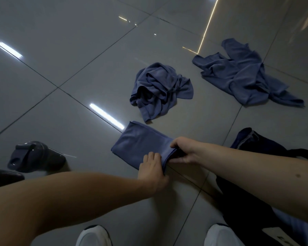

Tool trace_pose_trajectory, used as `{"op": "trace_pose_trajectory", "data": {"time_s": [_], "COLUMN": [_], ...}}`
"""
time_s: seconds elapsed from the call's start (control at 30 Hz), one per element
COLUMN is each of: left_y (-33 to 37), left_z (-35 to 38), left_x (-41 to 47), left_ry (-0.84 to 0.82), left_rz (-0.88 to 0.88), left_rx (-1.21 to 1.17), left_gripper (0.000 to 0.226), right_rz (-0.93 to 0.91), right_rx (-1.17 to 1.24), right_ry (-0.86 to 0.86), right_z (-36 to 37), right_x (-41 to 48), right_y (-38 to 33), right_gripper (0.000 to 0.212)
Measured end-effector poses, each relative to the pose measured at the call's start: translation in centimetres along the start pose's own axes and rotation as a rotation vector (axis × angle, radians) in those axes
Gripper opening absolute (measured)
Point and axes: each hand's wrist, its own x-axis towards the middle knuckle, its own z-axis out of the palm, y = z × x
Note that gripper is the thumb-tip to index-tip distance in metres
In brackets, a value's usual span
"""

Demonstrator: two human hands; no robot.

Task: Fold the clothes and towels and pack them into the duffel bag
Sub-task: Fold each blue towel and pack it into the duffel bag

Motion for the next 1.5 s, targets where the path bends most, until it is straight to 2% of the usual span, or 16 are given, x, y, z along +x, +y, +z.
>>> {"op": "trace_pose_trajectory", "data": {"time_s": [0.07, 0.17, 0.2, 0.3, 0.4, 0.47, 0.53, 0.67, 0.8, 0.93, 1.03, 1.13, 1.23, 1.37, 1.43, 1.5], "left_y": [-0.5, -1.0, -1.0, -1.4, -2.3, -3.0, -4.0, -6.7, -9.2, -12.0, -12.9, -12.9, -13.0, -13.6, -13.9, -14.2], "left_z": [0.1, -0.3, -0.6, -1.9, -2.9, -3.7, -4.4, -5.2, -5.8, -5.9, -6.3, -6.8, -7.0, -6.9, -6.5, -5.9], "left_x": [-0.3, -0.9, -1.1, -1.9, -3.2, -4.1, -4.7, -4.5, -2.7, 0.6, 3.0, 4.4, 4.9, 4.6, 4.5, 4.4], "left_ry": [-0.024, -0.052, -0.047, -0.051, -0.079, -0.115, -0.146, -0.115, -0.01, 0.158, 0.136, 0.154, 0.209, 0.217, 0.191, 0.177], "left_rz": [-0.001, 0.016, 0.032, 0.058, 0.104, 0.111, 0.102, 0.023, -0.046, -0.055, -0.073, -0.16, -0.231, -0.203, -0.189, -0.154], "left_rx": [-0.047, -0.116, -0.139, -0.238, -0.295, -0.325, -0.344, -0.344, -0.382, -0.318, -0.256, -0.308, -0.377, -0.425, -0.365, -0.297], "left_gripper": [0.04, 0.033, 0.029, 0.027, 0.024, 0.02, 0.014, 0.006, 0.007, 0.01, 0.017, 0.013, 0.022, 0.024, 0.028, 0.021], "right_rz": [-0.091, -0.289, -0.347, -0.413, -0.28, -0.236, -0.286, -0.526, -0.71, -0.739, -0.754, -0.773, -0.787, -0.8, -0.795, -0.766], "right_rx": [-0.053, -0.276, -0.359, -0.506, -0.562, -0.683, -0.905, -1.233, -1.214, -1.079, -1.002, -0.931, -0.902, -0.903, -0.891, -0.891], "right_ry": [0.069, 0.139, 0.121, 0.03, -0.211, -0.371, -0.377, -0.212, -0.12, -0.049, 0.011, 0.059, 0.072, 0.088, 0.101, 0.115], "right_z": [-0.2, -0.9, -1.1, -1.5, -2.2, -2.5, -2.3, -0.3, 2.3, 4.4, 5.2, 5.7, 6.1, 6.6, 6.7, 6.8], "right_x": [-0.1, -0.3, -0.5, -1.0, -1.7, -1.9, -1.9, -0.8, 0.8, 2.9, 4.5, 5.4, 6.2, 7.4, 7.8, 8.1], "right_y": [-0.2, -0.6, -0.8, -1.4, -2.8, -3.6, -3.8, -3.4, -3.3, -3.1, -3.0, -3.0, -3.0, -2.6, -2.4, -2.2], "right_gripper": [0.023, 0.047, 0.047, 0.021, 0.028, 0.027, 0.027, 0.002, 0.024, 0.021, 0.02, 0.016, 0.016, 0.02, 0.021, 0.02]}}
